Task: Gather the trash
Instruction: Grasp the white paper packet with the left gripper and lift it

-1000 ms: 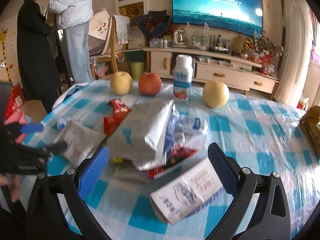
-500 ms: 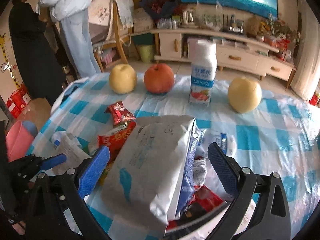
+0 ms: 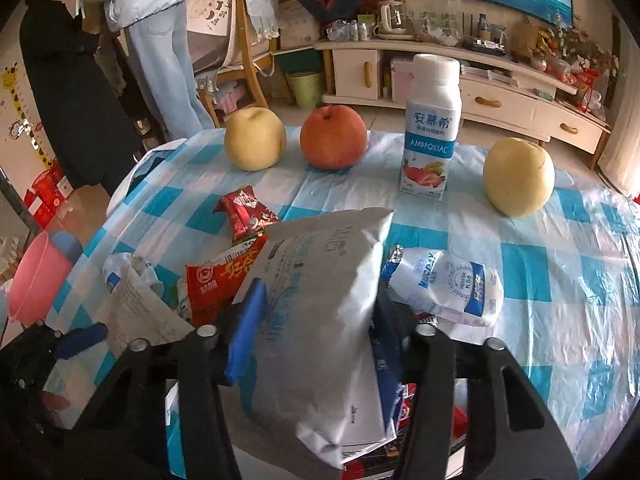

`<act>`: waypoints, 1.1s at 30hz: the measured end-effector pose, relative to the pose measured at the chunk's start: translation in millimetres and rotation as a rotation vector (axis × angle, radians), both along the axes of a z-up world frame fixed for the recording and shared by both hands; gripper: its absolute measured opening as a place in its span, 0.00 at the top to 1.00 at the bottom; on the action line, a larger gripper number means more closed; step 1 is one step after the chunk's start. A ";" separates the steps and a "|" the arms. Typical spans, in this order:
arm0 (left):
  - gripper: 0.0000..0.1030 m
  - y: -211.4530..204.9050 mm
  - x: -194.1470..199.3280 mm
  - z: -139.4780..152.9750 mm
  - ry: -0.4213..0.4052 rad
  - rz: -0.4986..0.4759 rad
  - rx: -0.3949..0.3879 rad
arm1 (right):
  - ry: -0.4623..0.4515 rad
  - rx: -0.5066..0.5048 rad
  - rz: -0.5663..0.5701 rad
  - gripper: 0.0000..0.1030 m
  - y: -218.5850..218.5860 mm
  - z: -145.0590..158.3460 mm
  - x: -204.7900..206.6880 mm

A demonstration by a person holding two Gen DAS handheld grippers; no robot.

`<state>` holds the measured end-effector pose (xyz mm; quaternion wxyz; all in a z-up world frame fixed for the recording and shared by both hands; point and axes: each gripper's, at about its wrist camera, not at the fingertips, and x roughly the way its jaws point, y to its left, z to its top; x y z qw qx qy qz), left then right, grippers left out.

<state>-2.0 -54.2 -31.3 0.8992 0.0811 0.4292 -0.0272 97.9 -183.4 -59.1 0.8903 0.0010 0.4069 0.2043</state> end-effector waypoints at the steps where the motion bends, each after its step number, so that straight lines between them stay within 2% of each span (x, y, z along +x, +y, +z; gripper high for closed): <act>1: 0.41 -3.0 -1.3 -0.7 -0.004 -0.007 0.016 | -0.003 0.001 -0.001 0.56 -0.4 0.7 -0.5; 5: 0.45 -12.0 -3.3 -7.0 -0.004 -0.030 0.073 | -0.012 0.015 0.004 0.64 -2.5 5.1 -2.6; 12: 0.41 -27.5 -9.0 -10.1 -0.044 -0.062 0.143 | -0.010 0.048 0.014 0.70 -5.5 9.8 -3.5; 13: 0.38 -29.1 -9.5 -9.6 -0.047 -0.065 0.145 | -0.008 0.055 0.013 0.71 -6.8 10.1 -3.0; 15: 0.15 -31.2 -13.4 -5.7 -0.095 -0.051 0.177 | -0.005 0.064 0.015 0.72 -8.2 10.7 -2.5; 18: 0.10 -38.6 -21.4 -1.4 -0.156 -0.083 0.214 | -0.007 0.065 0.020 0.73 -8.9 11.3 -3.7; 22: 0.10 -42.7 -15.9 -9.6 -0.119 -0.098 0.178 | -0.009 0.065 0.028 0.74 -9.3 12.4 -5.1; 23: 0.10 -40.6 -12.9 -13.4 -0.095 -0.102 0.146 | -0.011 0.059 0.029 0.74 -8.9 11.9 -5.8; 27: 0.10 -36.9 -3.4 -21.8 -0.061 -0.092 0.099 | -0.014 0.047 0.028 0.74 -8.5 10.3 -5.8; 28: 0.11 -37.0 -1.9 -22.3 -0.058 -0.090 0.087 | -0.013 0.049 0.028 0.74 -8.9 10.1 -5.8; 29: 0.27 -36.2 -0.5 -22.9 -0.054 -0.087 0.075 | -0.013 0.050 0.028 0.74 -9.1 9.9 -5.7; 30: 0.36 -35.2 1.8 -24.5 -0.044 -0.084 0.067 | -0.011 0.054 0.027 0.74 -9.4 9.8 -5.5; 31: 0.37 -33.0 4.0 -26.3 -0.033 -0.071 0.061 | -0.007 0.066 0.027 0.74 -10.7 9.9 -5.0; 33: 0.49 -30.3 4.2 -28.0 -0.032 -0.060 0.070 | -0.005 0.071 0.027 0.74 -12.1 10.5 -4.3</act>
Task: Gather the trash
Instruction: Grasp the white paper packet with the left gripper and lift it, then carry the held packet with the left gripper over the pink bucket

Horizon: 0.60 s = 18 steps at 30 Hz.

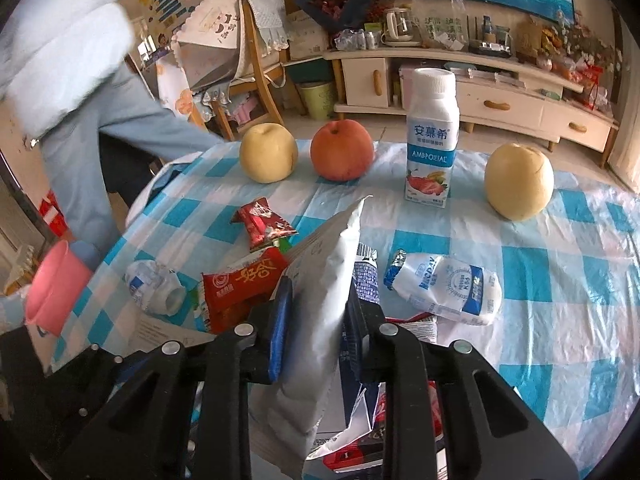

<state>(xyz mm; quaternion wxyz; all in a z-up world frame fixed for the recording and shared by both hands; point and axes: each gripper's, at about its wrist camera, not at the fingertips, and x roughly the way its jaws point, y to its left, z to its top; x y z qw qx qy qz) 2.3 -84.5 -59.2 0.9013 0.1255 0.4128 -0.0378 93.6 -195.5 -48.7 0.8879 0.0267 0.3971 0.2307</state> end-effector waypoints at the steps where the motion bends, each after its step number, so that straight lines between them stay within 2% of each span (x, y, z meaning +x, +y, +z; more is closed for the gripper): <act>1: 0.57 0.1 -0.6 0.6 -0.007 -0.004 0.011 | 0.000 -0.002 0.000 0.74 -0.3 0.2 0.2; 2: 0.65 0.8 -1.5 2.1 -0.016 0.000 0.022 | 0.001 0.000 0.000 0.74 -1.0 0.3 0.7; 4: 0.74 5.3 -2.1 4.0 -0.023 0.020 0.023 | -0.001 -0.003 0.001 0.74 -1.3 0.3 0.6; 11: 0.80 11.4 -12.1 17.3 -0.063 0.013 0.012 | -0.002 0.011 0.014 0.76 -3.6 0.2 -1.9; 13: 0.81 14.6 -14.5 23.3 -0.076 0.013 0.000 | -0.009 0.016 0.017 0.80 -3.1 1.8 -4.5; 18: 0.83 25.6 -21.3 39.1 -0.101 0.020 -0.033 | -0.025 0.021 0.041 0.83 1.0 7.1 -11.0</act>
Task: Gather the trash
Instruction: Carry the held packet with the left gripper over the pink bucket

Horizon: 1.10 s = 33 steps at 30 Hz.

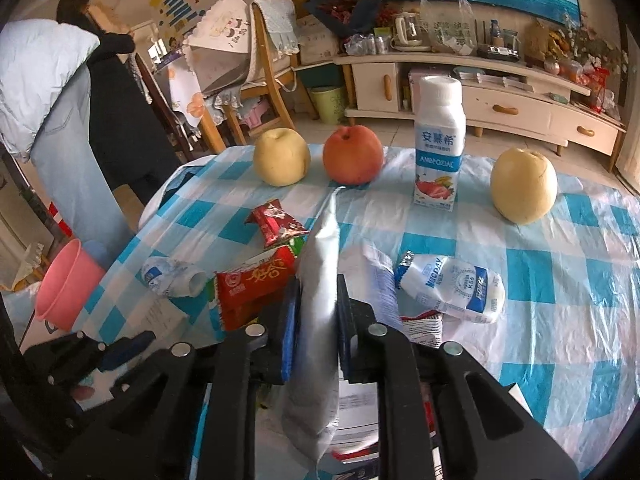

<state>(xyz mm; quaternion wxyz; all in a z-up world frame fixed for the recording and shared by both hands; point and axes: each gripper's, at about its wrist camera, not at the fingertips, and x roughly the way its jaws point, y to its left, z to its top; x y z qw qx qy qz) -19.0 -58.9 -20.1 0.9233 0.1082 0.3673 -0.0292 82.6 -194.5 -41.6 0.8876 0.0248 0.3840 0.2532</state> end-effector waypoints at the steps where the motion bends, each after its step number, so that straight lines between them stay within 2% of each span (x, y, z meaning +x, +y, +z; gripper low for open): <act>1: 0.83 2.2 -0.6 3.2 -0.004 0.001 -0.006 | -0.001 0.000 0.002 0.83 0.8 0.2 -0.6; 16: 0.84 28.4 -6.7 39.7 -0.088 0.055 -0.075 | 0.005 0.072 0.032 0.84 -9.8 6.0 -7.3; 24: 0.85 41.9 -13.6 61.1 -0.143 0.059 -0.109 | -0.067 0.077 0.036 0.84 -10.1 28.5 -25.5; 31: 0.85 47.5 -20.1 80.1 -0.187 0.060 -0.133 | -0.102 0.061 0.044 0.84 -4.9 36.6 -35.0; 33: 0.90 49.1 -21.0 82.8 -0.194 0.064 -0.135 | -0.112 0.054 0.047 0.84 -3.2 38.1 -36.9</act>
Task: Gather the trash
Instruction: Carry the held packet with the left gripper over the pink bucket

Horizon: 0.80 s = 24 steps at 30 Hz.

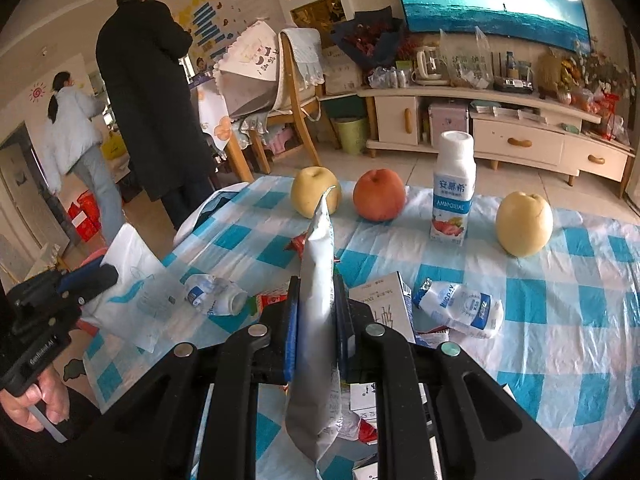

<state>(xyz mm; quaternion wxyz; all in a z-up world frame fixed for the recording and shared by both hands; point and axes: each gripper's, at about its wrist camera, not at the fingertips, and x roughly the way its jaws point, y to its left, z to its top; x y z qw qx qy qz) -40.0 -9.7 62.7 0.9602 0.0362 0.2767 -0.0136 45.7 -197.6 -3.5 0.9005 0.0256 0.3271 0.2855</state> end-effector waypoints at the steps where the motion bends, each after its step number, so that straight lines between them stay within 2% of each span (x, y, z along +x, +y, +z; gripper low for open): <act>1: 0.99 1.2 0.0 1.9 -0.003 0.001 -0.001 | -0.008 -0.004 0.001 0.84 1.5 2.3 -1.7; 11: 0.99 16.5 1.3 -2.7 0.036 0.032 -0.012 | -0.041 -0.014 0.005 0.84 12.9 13.1 -10.3; 19: 0.99 34.9 -12.7 12.0 0.004 0.070 -0.033 | -0.083 -0.020 0.024 0.84 27.1 33.3 -20.2; 24: 0.99 56.3 -23.9 26.3 -0.026 0.109 -0.043 | -0.110 -0.019 0.064 0.84 53.0 53.1 -29.0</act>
